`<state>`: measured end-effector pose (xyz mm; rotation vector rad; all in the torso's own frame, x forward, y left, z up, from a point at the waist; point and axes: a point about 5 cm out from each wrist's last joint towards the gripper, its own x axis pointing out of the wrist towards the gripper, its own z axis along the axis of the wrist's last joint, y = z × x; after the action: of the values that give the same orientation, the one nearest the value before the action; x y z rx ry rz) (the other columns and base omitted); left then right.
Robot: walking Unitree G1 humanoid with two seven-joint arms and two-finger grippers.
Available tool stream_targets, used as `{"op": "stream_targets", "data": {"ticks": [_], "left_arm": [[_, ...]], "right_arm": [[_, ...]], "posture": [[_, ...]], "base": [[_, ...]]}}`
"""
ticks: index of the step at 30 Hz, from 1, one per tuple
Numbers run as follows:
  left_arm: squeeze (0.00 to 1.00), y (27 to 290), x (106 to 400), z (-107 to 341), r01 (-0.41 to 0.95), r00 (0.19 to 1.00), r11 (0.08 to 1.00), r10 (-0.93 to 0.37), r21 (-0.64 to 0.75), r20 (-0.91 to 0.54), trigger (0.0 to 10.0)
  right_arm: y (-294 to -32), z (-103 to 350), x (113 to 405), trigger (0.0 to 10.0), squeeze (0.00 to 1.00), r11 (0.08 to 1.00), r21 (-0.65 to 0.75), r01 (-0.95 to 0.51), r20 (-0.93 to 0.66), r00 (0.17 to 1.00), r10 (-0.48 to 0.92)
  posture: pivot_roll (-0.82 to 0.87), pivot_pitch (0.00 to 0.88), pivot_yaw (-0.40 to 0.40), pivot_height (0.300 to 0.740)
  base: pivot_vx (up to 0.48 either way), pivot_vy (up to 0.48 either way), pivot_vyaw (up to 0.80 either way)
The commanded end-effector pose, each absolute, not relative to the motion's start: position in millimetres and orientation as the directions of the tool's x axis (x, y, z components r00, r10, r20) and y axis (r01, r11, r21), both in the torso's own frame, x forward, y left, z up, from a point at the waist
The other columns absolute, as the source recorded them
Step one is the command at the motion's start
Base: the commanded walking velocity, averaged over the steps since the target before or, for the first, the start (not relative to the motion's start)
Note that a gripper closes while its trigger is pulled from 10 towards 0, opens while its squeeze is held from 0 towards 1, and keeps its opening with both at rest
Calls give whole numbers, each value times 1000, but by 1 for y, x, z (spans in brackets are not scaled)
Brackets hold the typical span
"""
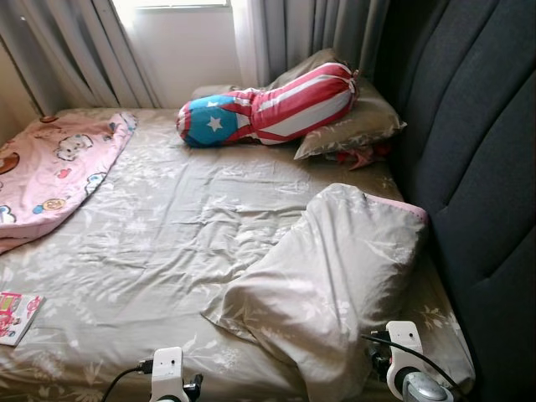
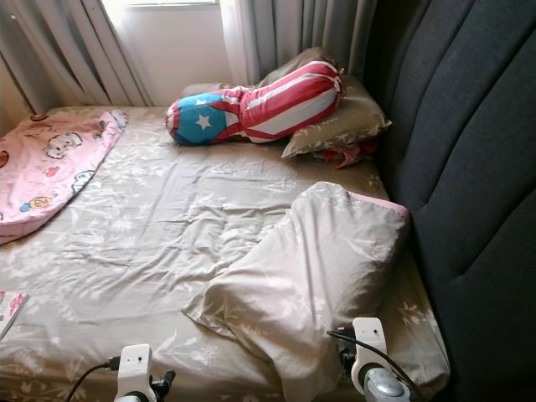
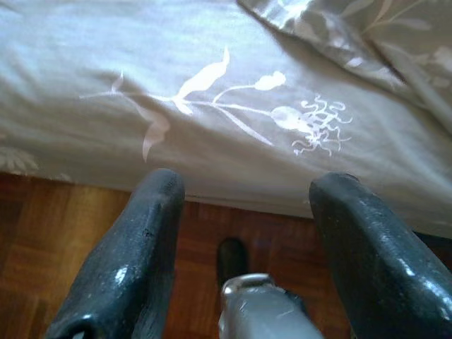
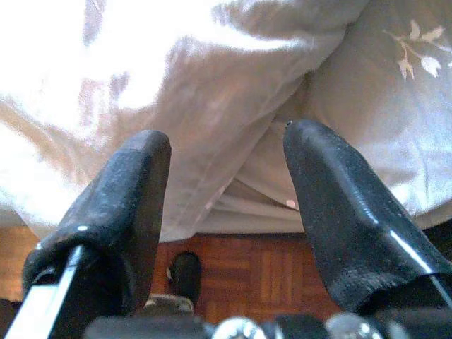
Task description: Clean up the room
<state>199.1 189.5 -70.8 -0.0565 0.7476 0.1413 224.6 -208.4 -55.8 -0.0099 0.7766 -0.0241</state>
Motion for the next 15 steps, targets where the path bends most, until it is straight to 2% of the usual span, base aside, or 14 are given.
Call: {"op": "stream_targets", "data": {"ticks": [1,13,14,15], "left_arm": [[0,191,199,-69,-131,754,991,91,-12,-650,10000],[0,190,203,-61,-123,826,992,83,-35,-558,10000],[0,191,257,-24,-119,909,990,76,-80,-411,10000],[0,190,268,-14,-112,929,990,74,-86,-363,10000]], "right_arm": [[-207,-52,228,10000,0,999,11,42,-652,758,-25],[-204,-41,235,10000,0,997,75,15,-509,860,25],[-205,-39,235,10000,0,997,80,12,-493,869,29],[-205,-39,234,10000,0,997,80,14,-490,871,28]], "posture": [[-125,21,26,740],[-144,0,21,740],[-143,0,17,740],[-143,0,17,740]], "base": [[0,0,0],[0,0,0],[0,0,0],[0,0,0]]}}
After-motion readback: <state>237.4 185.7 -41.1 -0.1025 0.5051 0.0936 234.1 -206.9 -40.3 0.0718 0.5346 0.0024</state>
